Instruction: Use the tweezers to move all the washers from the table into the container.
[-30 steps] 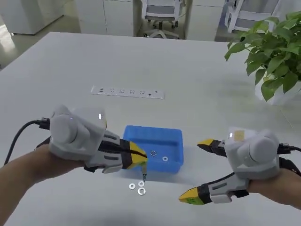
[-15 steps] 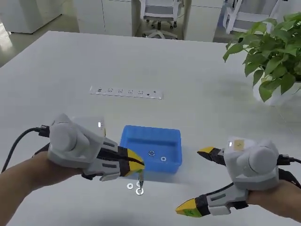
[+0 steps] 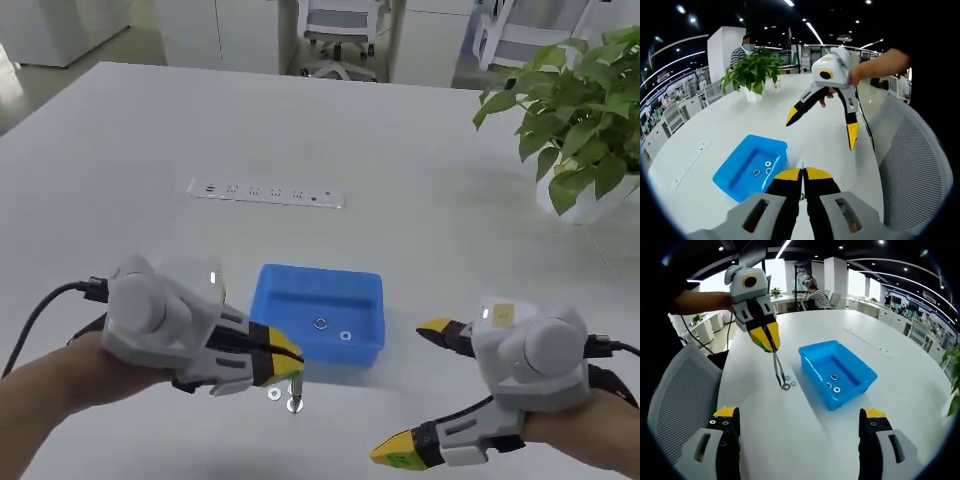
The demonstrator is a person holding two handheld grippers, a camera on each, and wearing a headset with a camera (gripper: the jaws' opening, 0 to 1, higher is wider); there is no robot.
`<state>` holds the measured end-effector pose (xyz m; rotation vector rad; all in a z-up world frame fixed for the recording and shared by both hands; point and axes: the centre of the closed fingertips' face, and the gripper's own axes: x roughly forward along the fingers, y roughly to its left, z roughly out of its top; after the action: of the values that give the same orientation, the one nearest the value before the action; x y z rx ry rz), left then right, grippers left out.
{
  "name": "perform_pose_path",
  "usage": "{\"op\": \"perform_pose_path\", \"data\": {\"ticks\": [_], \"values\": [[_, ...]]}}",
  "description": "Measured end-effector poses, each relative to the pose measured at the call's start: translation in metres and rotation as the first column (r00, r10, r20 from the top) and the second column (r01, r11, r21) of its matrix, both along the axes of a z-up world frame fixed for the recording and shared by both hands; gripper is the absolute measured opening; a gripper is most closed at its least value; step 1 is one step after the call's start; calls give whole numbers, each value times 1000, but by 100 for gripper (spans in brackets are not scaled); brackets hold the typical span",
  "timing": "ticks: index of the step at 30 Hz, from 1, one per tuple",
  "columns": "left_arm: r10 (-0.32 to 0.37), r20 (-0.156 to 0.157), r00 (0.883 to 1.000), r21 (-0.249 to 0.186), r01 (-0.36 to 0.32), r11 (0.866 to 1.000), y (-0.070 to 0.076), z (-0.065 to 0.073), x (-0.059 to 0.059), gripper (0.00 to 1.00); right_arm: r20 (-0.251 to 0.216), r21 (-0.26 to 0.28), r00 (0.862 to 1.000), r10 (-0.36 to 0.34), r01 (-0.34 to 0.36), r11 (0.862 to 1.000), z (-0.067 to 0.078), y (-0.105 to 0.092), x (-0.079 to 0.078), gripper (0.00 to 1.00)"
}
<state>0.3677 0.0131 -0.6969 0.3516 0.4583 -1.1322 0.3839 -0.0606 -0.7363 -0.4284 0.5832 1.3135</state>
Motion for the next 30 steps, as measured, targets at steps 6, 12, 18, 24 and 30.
{"op": "perform_pose_path", "data": {"ticks": [6, 12, 18, 24, 30], "values": [[3, 0, 1000, -9, -3, 1000, -2, 0, 1, 6, -5, -4, 1000, 0, 0, 1000, -2, -1, -2, 100], [-2, -3, 1000, -13, 2, 1000, -1, -1, 0, 6, -4, -3, 1000, 18, -18, 1000, -3, 1, -4, 98], [-12, -1, 1000, -11, 12, 1000, -1, -1, 0, 5, -1, 20, 999, 53, -53, 998, -2, 10, -8, 91], [-22, -1, 1000, -11, 22, 1000, 0, -2, -2, 5, 12, 29, 992, 123, -123, 992, -6, 21, -16, 82], [-33, -2, 999, -8, 33, 999, -1, -2, -2, 5, 40, 37, 983, 181, -183, 983, -6, 33, -18, 69]]}}
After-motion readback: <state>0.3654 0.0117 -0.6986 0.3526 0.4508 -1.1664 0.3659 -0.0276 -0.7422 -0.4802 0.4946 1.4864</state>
